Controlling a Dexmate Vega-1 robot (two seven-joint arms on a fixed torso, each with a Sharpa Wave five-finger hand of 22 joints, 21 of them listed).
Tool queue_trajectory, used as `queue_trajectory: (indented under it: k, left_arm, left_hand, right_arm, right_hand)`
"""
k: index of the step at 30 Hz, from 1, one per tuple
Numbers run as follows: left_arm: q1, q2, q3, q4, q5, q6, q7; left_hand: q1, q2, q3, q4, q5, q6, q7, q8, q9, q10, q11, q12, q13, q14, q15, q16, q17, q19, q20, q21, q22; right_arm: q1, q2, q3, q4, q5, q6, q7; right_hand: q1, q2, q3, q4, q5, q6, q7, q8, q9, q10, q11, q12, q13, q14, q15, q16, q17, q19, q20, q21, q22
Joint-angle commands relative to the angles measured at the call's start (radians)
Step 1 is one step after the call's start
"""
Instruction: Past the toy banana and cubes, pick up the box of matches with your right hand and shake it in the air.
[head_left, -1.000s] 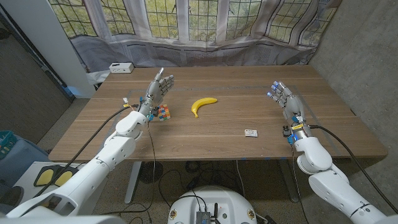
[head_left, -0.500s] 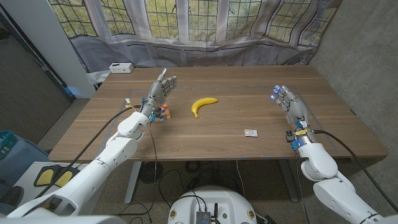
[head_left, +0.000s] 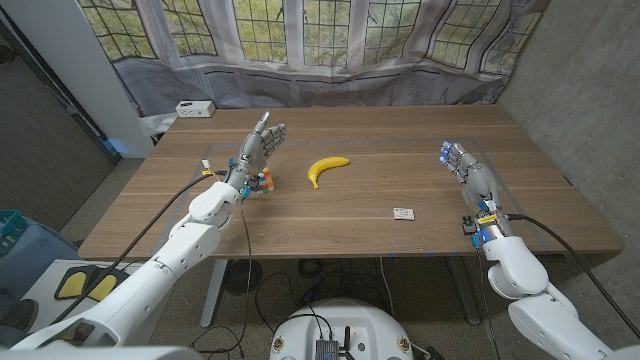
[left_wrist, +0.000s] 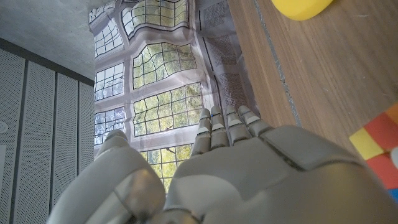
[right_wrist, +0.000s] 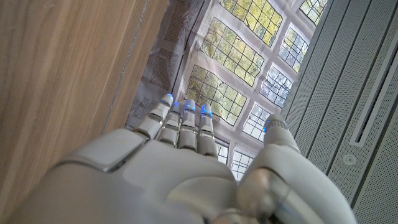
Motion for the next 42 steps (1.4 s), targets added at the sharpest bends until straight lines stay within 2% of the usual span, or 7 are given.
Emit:
queue_trajectory:
  k: [1, 12, 19, 42]
  left_arm:
    - [0.005, 0.019, -0.011, -0.012, 0.0, 0.0, -0.008]
    - [-0.016, 0.001, 0.0, 0.025, -0.014, -0.012, -0.047]
    - [-0.003, 0.005, -0.003, 0.017, -0.02, -0.015, -0.051]
    - [0.043, 0.022, -0.022, -0.02, -0.038, -0.036, -0.059]
  left_hand:
    - [0.005, 0.001, 0.002, -0.006, -0.003, 0.004, -0.004, -0.001, 0.005, 0.006, -0.003, -0.005, 0.003, 0.007, -0.006, -0.002, 0.006, -0.001, 0.012, 0.0, 0.001]
    - [0.006, 0.003, 0.003, -0.009, -0.004, 0.006, -0.003, -0.002, 0.005, 0.007, -0.006, -0.007, 0.003, 0.008, -0.005, -0.003, 0.006, 0.001, 0.013, 0.001, 0.002]
    - [0.007, 0.005, 0.004, -0.01, -0.005, 0.006, -0.003, -0.003, 0.005, 0.01, -0.002, -0.007, 0.003, 0.007, -0.006, -0.003, 0.006, 0.002, 0.013, 0.001, 0.002]
    - [0.011, 0.011, 0.007, -0.016, -0.007, 0.008, -0.007, -0.005, 0.005, 0.009, -0.013, -0.012, 0.003, 0.007, -0.01, -0.005, 0.006, -0.003, 0.018, -0.001, 0.002]
  right_arm:
    - [-0.061, 0.005, 0.024, -0.046, -0.09, -0.018, -0.05]
    - [-0.124, 0.034, 0.041, -0.105, -0.189, -0.044, -0.111]
    - [-0.147, 0.043, 0.036, -0.127, -0.225, -0.048, -0.115]
    - [-0.206, 0.084, 0.03, -0.161, -0.362, -0.047, -0.161]
  right_hand:
    - [0.015, 0.003, 0.005, -0.006, 0.004, -0.003, 0.0, -0.004, 0.003, -0.002, -0.005, -0.006, 0.004, 0.0, -0.001, -0.007, 0.002, 0.002, 0.0, 0.005, 0.003]
    - [0.04, 0.006, 0.016, -0.017, 0.007, -0.003, -0.006, -0.005, 0.003, 0.003, -0.012, -0.006, 0.004, 0.001, -0.005, -0.01, -0.001, 0.005, 0.0, 0.008, 0.002]
    - [0.056, 0.008, 0.023, -0.022, 0.009, -0.002, -0.013, -0.005, 0.004, 0.003, -0.019, -0.008, 0.004, 0.002, -0.005, -0.011, -0.003, 0.006, 0.003, 0.01, 0.002]
    - [0.096, 0.012, 0.038, -0.026, 0.012, 0.005, -0.024, -0.006, 0.004, 0.009, -0.032, -0.011, 0.004, 0.009, -0.004, -0.013, -0.007, 0.013, 0.008, 0.014, 0.002]
